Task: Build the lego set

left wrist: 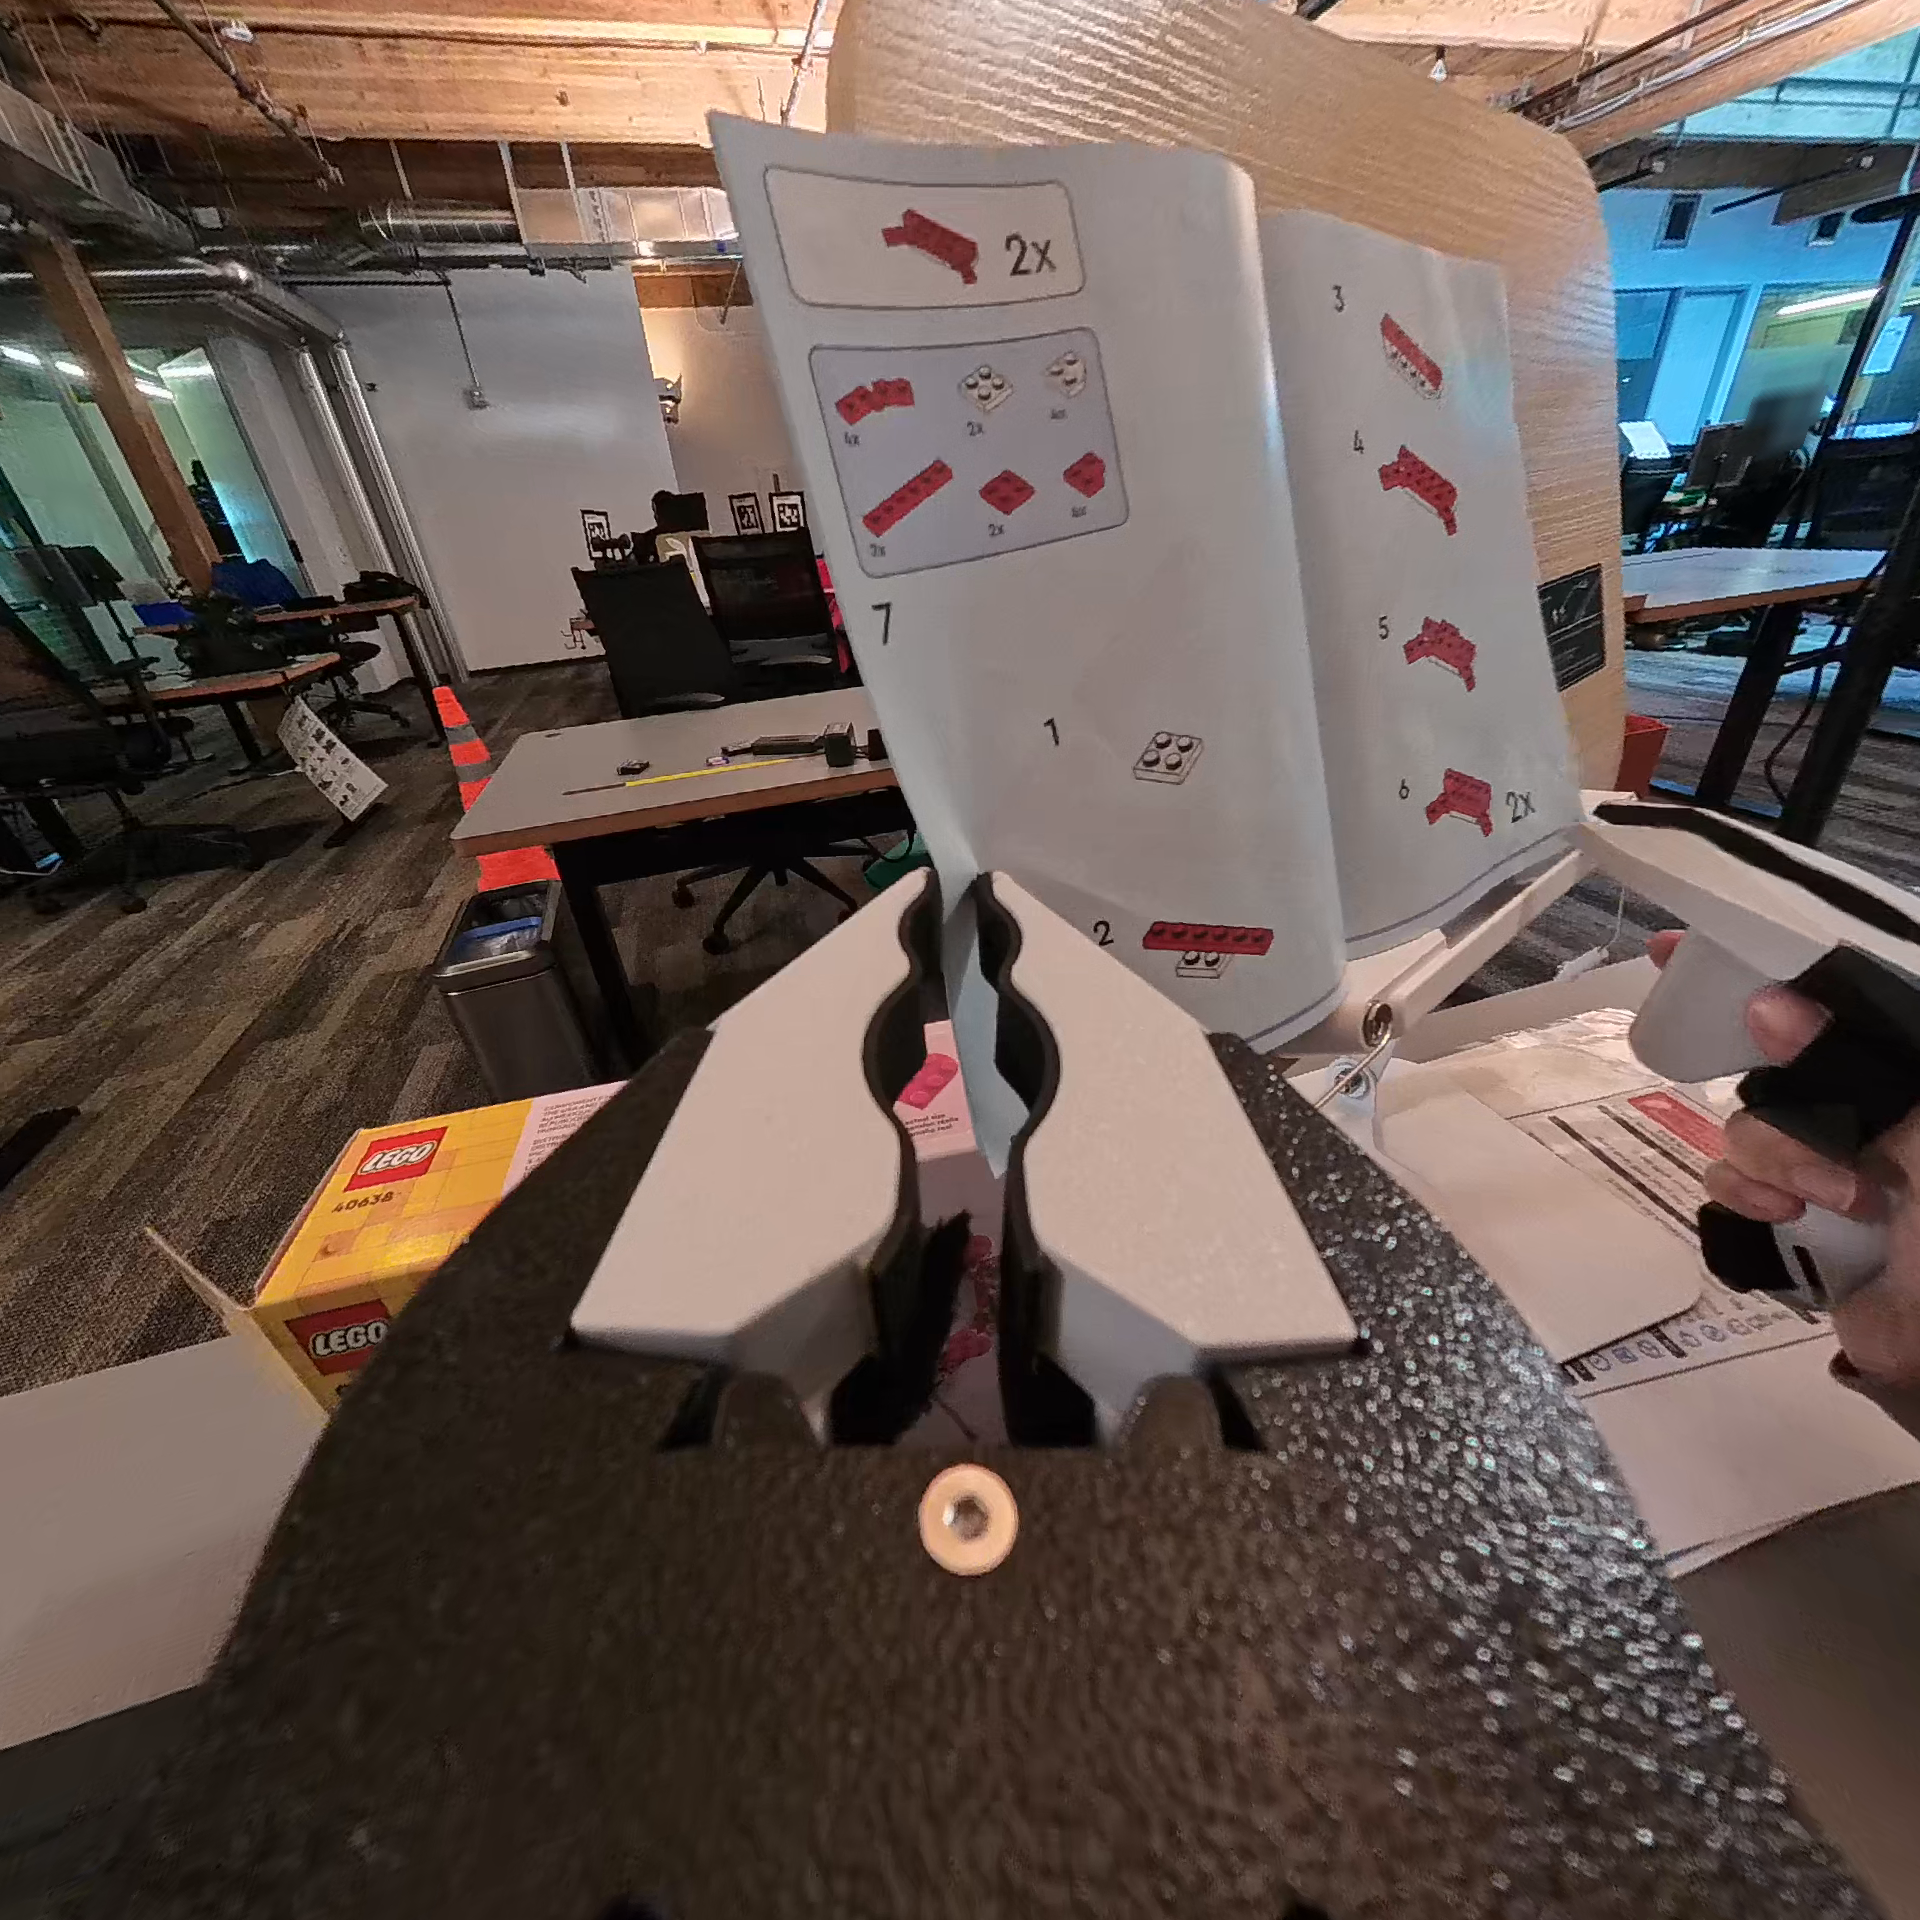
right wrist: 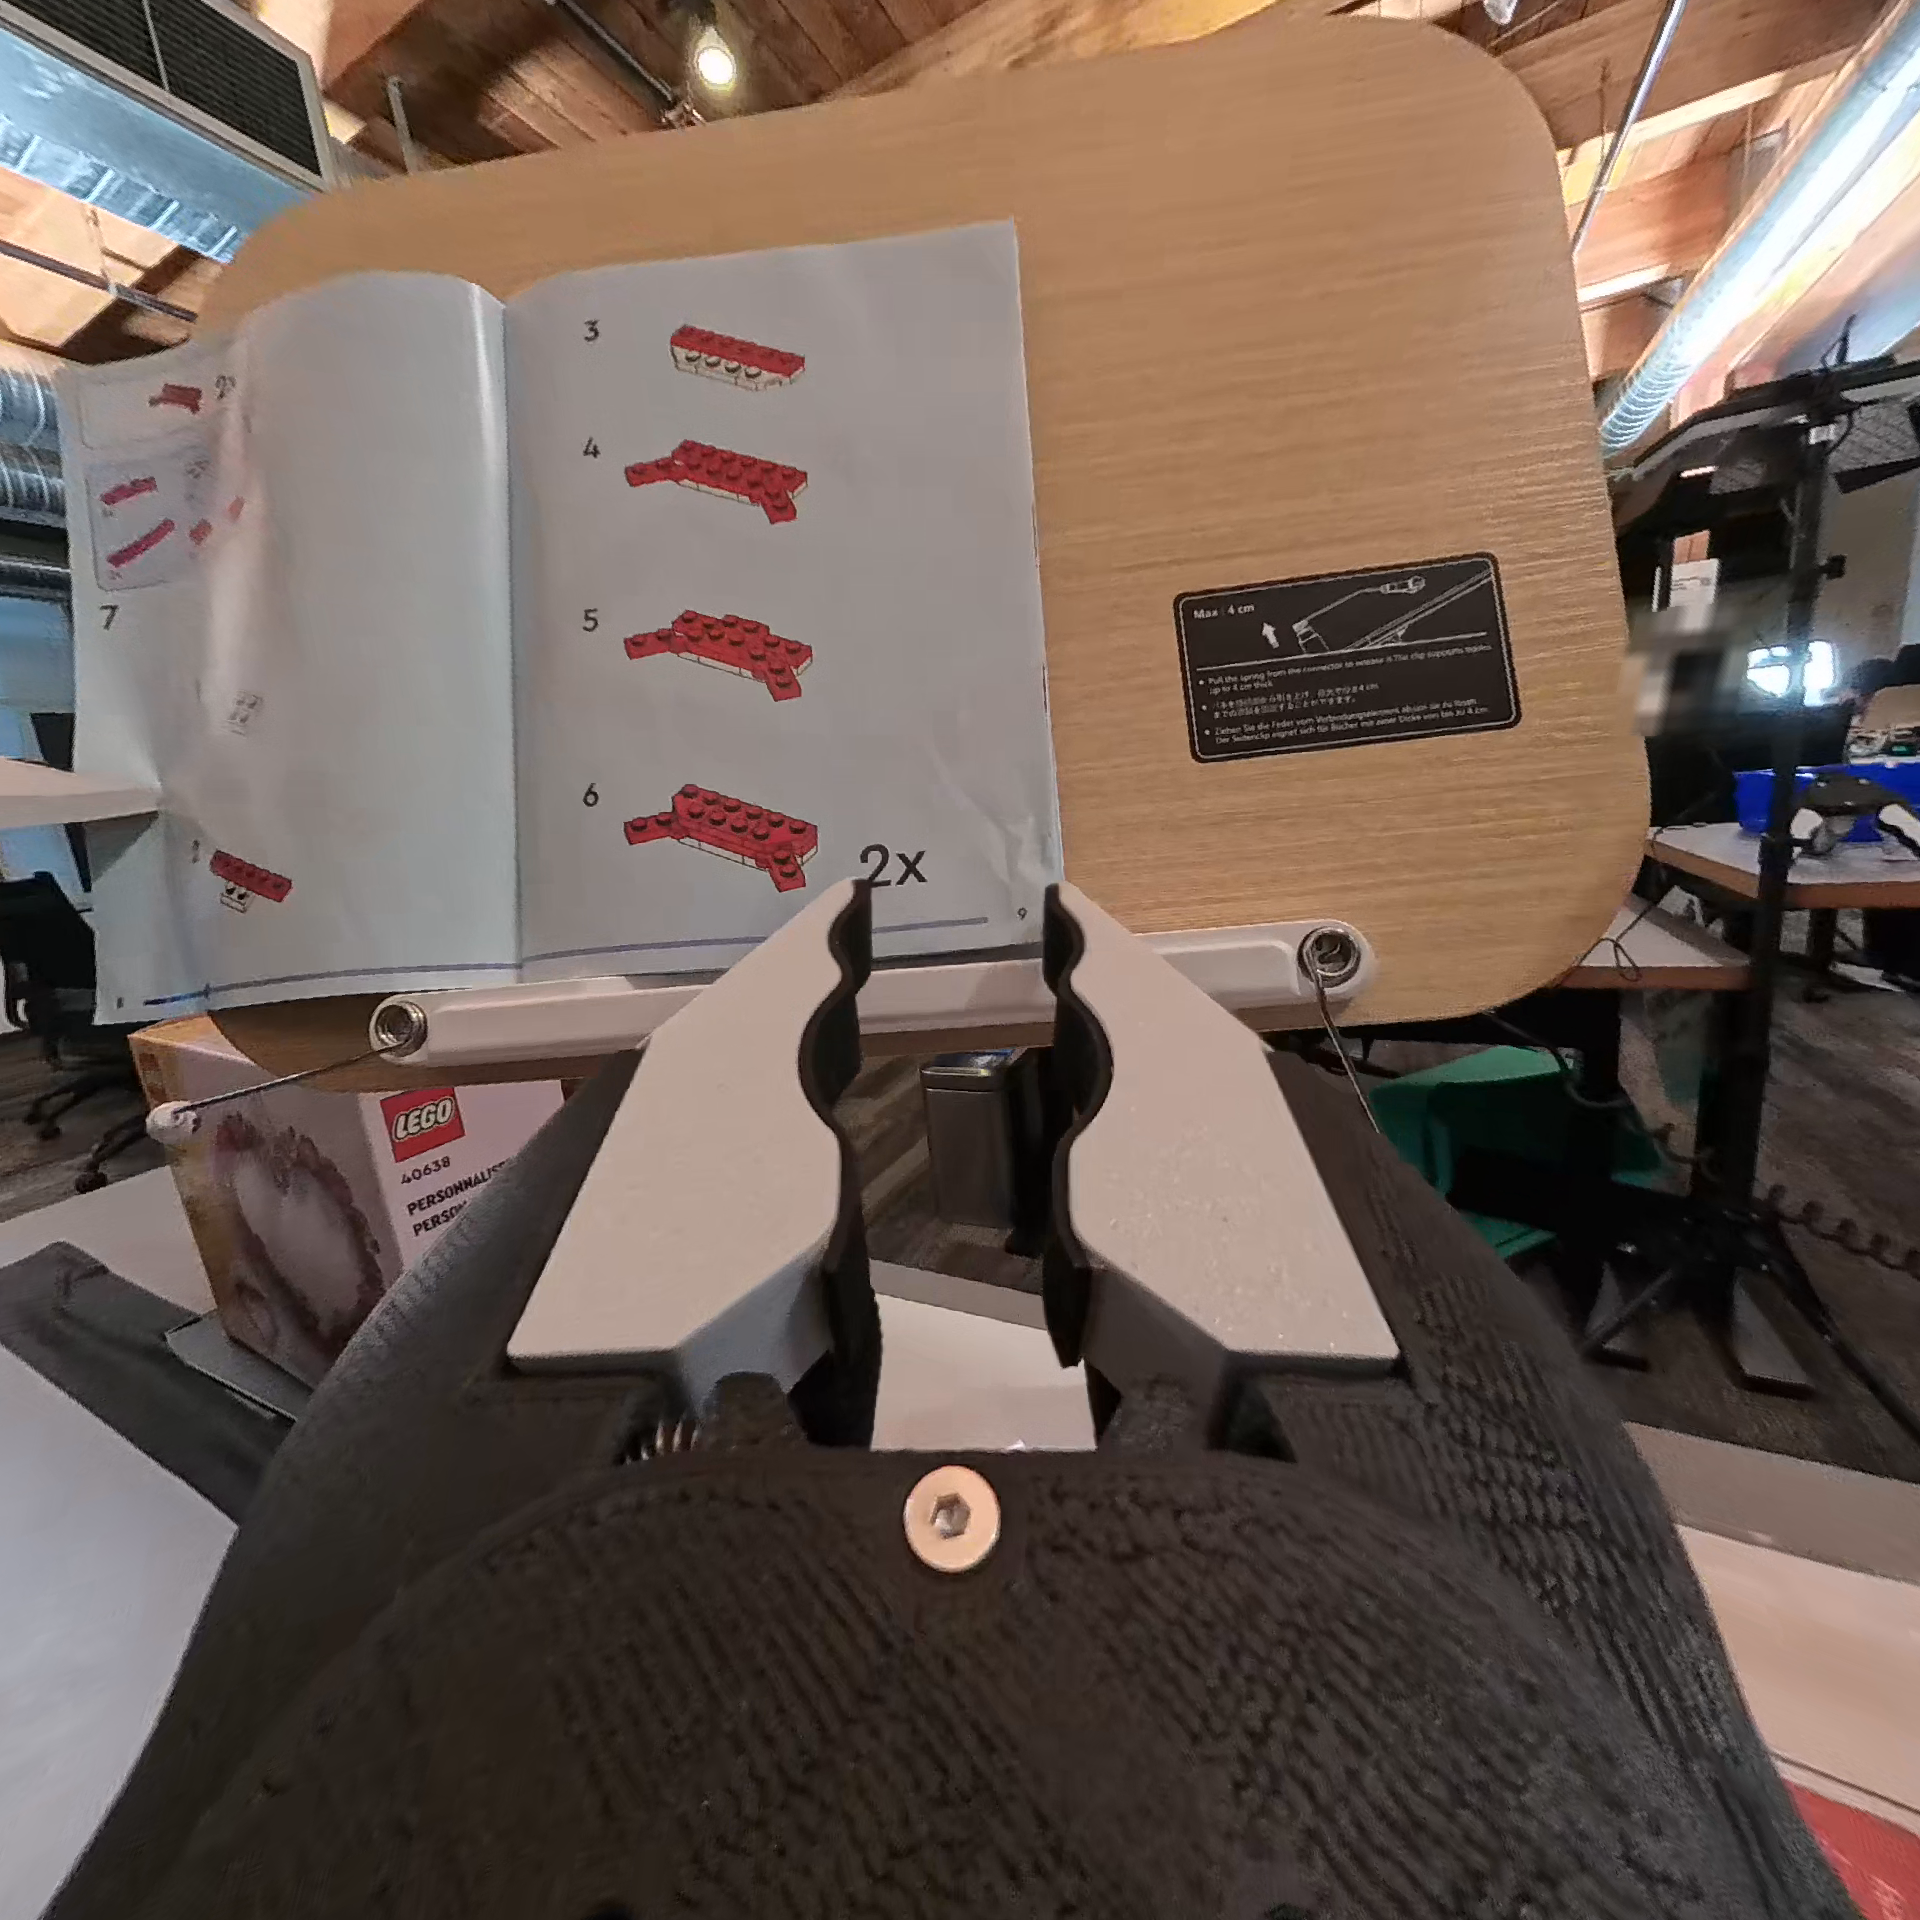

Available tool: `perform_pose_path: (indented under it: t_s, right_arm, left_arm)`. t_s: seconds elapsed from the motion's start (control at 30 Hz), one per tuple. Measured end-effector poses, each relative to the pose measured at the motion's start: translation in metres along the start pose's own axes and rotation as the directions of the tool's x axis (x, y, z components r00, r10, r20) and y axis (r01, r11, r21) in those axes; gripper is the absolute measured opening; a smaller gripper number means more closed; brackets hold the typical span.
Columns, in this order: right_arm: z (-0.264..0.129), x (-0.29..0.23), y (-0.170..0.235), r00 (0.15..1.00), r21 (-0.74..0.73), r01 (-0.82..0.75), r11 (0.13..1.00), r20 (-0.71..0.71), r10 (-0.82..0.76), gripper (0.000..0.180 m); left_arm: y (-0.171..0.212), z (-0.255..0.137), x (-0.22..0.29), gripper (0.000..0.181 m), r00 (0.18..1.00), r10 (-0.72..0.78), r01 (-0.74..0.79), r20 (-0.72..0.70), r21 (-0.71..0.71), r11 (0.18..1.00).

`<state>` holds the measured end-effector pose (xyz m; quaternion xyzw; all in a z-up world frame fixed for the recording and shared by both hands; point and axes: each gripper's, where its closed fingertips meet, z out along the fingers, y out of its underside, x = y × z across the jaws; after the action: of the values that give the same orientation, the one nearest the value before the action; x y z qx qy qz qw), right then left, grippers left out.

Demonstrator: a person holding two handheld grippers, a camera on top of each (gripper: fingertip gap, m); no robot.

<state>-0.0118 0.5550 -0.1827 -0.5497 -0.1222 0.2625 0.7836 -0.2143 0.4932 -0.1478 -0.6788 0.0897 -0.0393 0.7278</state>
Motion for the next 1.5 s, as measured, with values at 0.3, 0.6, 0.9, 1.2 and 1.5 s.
perform_pose_path:
  t_s: [0.3, 0.6, 0.9, 1.2, 1.5]
  right_arm:
    - [0.001, 0.002, -0.004, 1.0, 0.009, 0.013, 1.0, -0.022, -0.013, 0.038]
    - [0.01, -0.003, -0.005, 0.995, -0.075, -0.078, 0.994, 0.052, 0.082, 0.036]
    - [0.013, 0.003, 0.004, 0.994, -0.144, -0.102, 0.984, 0.025, 0.106, 0.035]
    - [0.007, 0.005, -0.004, 1.0, -0.106, 0.0, 0.994, -0.005, -0.001, 0.0]
    - [0.002, -0.056, -0.028, 0.936, -0.022, 0.233, 0.972, 0.277, -0.218, 0.0]
  left_arm:
    - [0.001, 0.001, 0.0, 0.003, 1.0, 0.005, -0.005, -0.002, -0.002, 1.0]
    - [0.002, 0.001, 0.001, 0.002, 1.0, 0.007, -0.007, -0.004, -0.004, 1.0]
    - [0.002, 0.002, 0.002, 0.001, 1.0, 0.016, -0.016, -0.003, -0.006, 1.0]
    - [0.003, 0.002, 0.004, 0.0, 1.0, 0.022, -0.022, -0.008, -0.014, 1.0]
    - [0.004, 0.002, 0.007, 0.0, 0.999, 0.041, -0.042, -0.009, -0.024, 0.999]
